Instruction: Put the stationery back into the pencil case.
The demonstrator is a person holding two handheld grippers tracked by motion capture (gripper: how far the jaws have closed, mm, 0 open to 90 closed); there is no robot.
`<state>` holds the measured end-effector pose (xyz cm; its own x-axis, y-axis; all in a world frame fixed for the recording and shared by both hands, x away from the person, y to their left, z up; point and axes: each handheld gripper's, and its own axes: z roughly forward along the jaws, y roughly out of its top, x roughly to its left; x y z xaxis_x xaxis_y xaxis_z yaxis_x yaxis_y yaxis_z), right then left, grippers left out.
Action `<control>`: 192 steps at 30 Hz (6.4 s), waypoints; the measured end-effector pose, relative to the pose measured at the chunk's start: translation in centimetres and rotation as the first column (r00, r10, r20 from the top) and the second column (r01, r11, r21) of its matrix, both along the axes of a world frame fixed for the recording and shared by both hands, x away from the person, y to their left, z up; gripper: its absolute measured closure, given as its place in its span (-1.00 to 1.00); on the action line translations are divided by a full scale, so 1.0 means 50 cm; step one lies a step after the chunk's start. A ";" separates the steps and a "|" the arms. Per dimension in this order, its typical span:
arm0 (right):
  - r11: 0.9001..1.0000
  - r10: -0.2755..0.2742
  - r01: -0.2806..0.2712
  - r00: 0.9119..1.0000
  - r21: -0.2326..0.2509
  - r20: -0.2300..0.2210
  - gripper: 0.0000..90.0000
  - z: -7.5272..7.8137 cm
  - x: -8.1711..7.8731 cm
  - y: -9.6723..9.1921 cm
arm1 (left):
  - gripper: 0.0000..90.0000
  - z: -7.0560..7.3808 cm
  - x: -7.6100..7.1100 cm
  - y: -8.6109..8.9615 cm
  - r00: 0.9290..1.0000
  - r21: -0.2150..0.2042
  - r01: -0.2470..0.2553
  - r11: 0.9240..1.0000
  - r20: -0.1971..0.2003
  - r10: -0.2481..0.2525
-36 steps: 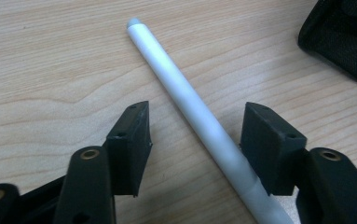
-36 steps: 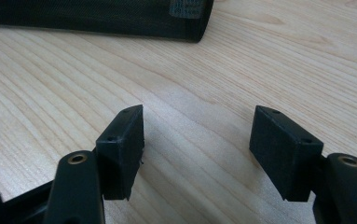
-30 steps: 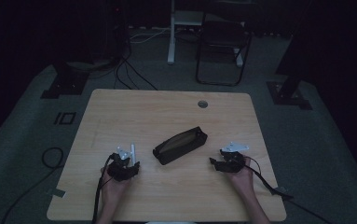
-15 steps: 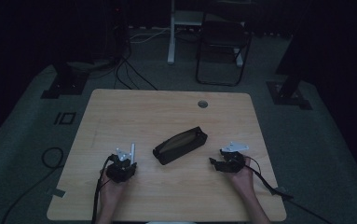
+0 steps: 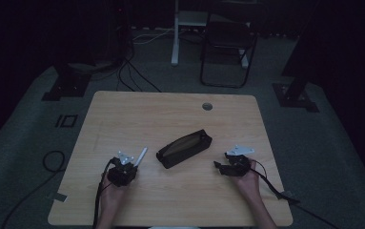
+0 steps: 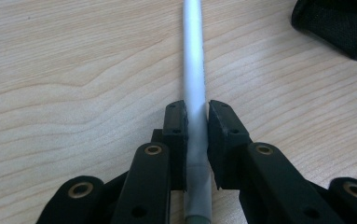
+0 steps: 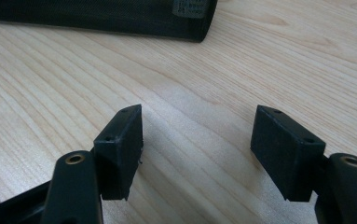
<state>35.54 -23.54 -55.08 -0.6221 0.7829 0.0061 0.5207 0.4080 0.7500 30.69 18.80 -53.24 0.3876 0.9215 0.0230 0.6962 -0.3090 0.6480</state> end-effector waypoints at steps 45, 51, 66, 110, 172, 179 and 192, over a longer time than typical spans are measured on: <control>0.999 0.042 -0.042 0.999 -0.001 0.001 -0.27 0.000 0.004 -0.006 | 0.75 0.014 0.009 0.027 0.994 -0.047 0.092 0.995 0.066 -0.089; 0.999 0.042 -0.042 0.999 -0.002 0.001 -0.27 0.000 0.004 -0.006 | 0.75 0.023 0.005 0.025 0.992 -0.053 0.103 0.993 0.080 -0.099; 0.999 0.042 -0.042 0.999 -0.002 0.000 -0.27 0.000 0.004 -0.006 | 0.75 0.047 0.004 0.018 0.983 -0.061 0.146 0.987 0.118 -0.139; 0.999 0.045 -0.045 0.999 -0.003 0.001 -0.28 0.000 0.004 -0.006 | 0.75 0.105 -0.004 0.015 0.962 -0.033 0.213 0.977 0.185 -0.203; 0.999 0.045 -0.045 0.999 -0.003 0.000 -0.28 0.000 0.004 -0.006 | 0.75 0.173 -0.005 -0.019 0.935 -0.013 0.268 0.963 0.245 -0.257; 0.999 0.045 -0.045 0.999 -0.003 0.000 -0.28 0.000 0.004 -0.006 | 0.75 0.179 -0.005 -0.026 0.932 -0.014 0.275 0.961 0.250 -0.263; 0.999 0.045 -0.045 0.999 -0.002 0.000 -0.29 0.000 0.004 -0.005 | 0.75 0.186 -0.003 -0.039 0.927 -0.017 0.290 0.957 0.255 -0.276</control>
